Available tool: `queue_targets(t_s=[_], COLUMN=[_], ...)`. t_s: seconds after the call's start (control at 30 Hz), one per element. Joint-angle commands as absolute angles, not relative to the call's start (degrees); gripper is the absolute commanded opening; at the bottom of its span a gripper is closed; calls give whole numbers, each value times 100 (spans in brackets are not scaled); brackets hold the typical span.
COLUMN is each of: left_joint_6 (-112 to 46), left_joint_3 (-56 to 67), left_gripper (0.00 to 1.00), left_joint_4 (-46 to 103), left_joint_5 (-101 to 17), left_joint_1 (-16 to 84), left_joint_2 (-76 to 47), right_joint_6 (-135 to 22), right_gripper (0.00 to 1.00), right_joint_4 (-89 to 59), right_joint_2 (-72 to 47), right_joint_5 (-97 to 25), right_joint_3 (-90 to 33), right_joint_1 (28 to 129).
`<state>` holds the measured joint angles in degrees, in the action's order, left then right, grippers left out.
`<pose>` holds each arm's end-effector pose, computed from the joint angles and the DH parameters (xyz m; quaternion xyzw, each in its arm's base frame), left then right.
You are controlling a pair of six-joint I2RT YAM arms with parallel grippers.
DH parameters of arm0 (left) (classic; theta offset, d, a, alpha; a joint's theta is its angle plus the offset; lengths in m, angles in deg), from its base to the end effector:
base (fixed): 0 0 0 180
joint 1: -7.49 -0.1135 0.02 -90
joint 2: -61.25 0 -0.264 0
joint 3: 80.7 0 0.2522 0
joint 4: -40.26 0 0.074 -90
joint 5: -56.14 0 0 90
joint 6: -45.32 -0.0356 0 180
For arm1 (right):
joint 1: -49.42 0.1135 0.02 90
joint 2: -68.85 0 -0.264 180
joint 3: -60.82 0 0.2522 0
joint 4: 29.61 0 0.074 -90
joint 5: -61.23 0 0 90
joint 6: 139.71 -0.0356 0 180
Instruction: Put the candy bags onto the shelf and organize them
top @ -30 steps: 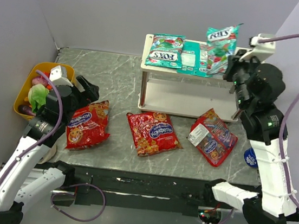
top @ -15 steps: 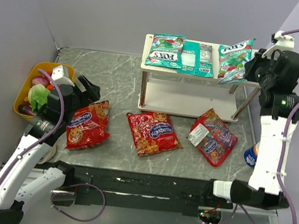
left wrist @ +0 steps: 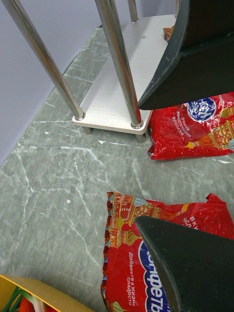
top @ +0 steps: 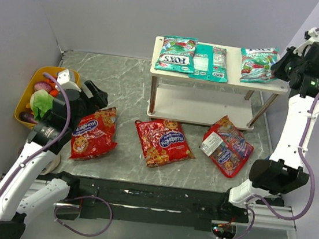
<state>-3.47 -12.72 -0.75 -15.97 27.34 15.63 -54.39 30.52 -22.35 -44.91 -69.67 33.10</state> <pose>0.1644 -0.0477 0.3636 -0.2378 0.7718 -0.1839 0.5604 0.3117 -0.0809 0.4987 0.0702 0.8161 0.0580 0.5708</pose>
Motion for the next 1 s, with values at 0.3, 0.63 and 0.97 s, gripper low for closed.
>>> queue_targets(t_s=[0.3, 0.63, 0.97], left_joint_6=[-390, -364, -381], left_joint_3=[-1183, -1201, -1218], left_gripper=[96, 96, 96], left_joint_4=[215, 241, 233], left_joint_5=[-1585, -1611, -1655], left_joint_1=[2735, 2735, 2735], left_joint_2=[1379, 1379, 1397], right_joint_6=[-5568, -5806, -5770], right_gripper=[30, 70, 84], right_joint_4=[2870, 2300, 1922], right_joint_2=[-2220, -1510, -1271], right_joint_5=[-4311, -4029, -3800], right_joint_3=[-7001, -6643, -6175], right_joint_1=[3236, 3437, 4747])
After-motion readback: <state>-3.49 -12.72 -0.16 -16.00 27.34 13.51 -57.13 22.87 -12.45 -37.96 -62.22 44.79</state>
